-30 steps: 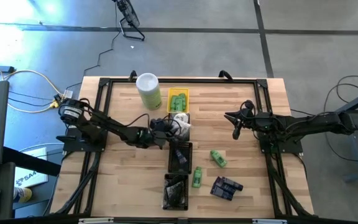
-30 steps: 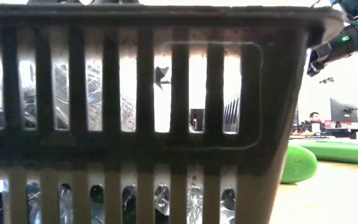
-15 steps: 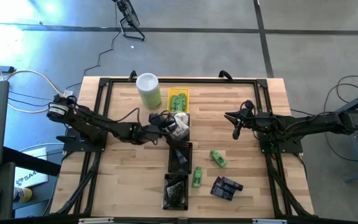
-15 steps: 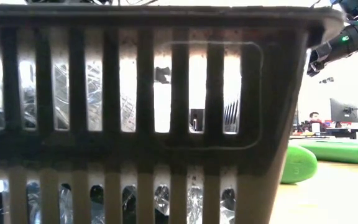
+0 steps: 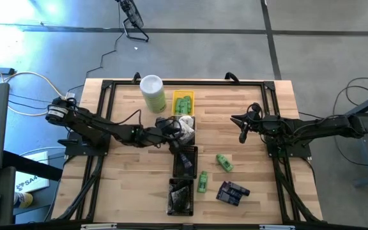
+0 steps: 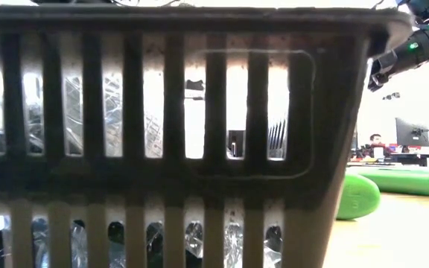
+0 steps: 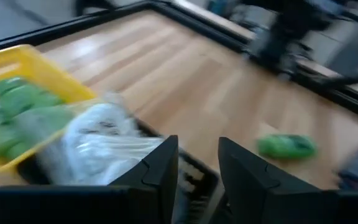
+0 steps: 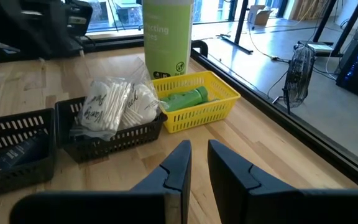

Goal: Pick & Place Travel size toiletries
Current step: Put the green bottle into the yellow basket

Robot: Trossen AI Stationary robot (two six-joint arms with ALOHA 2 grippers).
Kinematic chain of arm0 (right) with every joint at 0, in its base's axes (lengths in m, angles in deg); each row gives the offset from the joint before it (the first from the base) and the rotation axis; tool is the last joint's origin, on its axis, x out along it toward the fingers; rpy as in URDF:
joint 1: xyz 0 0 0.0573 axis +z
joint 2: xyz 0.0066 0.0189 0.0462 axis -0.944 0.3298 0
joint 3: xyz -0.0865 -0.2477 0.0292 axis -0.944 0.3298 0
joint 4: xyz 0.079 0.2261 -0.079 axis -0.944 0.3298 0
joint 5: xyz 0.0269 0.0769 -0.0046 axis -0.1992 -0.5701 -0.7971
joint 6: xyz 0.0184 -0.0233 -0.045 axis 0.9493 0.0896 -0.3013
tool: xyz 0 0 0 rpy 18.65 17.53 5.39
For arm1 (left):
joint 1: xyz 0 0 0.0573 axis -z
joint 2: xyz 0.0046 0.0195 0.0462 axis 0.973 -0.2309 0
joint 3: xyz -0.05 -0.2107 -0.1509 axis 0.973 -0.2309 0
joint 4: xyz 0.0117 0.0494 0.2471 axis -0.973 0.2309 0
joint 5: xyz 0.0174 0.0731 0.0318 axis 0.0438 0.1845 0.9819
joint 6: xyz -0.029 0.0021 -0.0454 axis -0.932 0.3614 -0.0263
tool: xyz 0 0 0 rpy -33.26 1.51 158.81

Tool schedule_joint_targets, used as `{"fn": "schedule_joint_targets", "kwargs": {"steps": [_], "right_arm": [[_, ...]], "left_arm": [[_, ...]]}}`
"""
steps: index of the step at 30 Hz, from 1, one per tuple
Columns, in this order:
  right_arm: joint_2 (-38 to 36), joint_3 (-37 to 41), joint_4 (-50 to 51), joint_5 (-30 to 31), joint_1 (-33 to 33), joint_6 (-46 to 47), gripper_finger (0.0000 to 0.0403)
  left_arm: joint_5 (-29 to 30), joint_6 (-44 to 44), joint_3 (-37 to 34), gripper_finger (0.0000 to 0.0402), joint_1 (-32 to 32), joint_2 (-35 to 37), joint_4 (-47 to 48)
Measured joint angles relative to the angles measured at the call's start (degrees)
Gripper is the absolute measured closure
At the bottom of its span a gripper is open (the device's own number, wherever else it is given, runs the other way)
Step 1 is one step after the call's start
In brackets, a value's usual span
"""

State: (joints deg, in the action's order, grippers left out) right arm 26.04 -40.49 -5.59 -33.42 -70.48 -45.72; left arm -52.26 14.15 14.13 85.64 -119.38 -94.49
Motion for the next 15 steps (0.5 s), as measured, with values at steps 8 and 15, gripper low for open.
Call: {"fn": "schedule_joint_targets", "kwargs": {"steps": [8,15], "right_arm": [[-0.01,0.00,-0.67,-0.01,0.00,0.00,0.0357],[0.00,-0.01,-0.69,0.00,-0.01,0.02,0.0357]], "left_arm": [[-8.98,9.90,0.10,0.0361,0.00,2.11,-0.70],[-18.72,16.17,0.08,0.0386,0.02,2.71,-0.81]]}}
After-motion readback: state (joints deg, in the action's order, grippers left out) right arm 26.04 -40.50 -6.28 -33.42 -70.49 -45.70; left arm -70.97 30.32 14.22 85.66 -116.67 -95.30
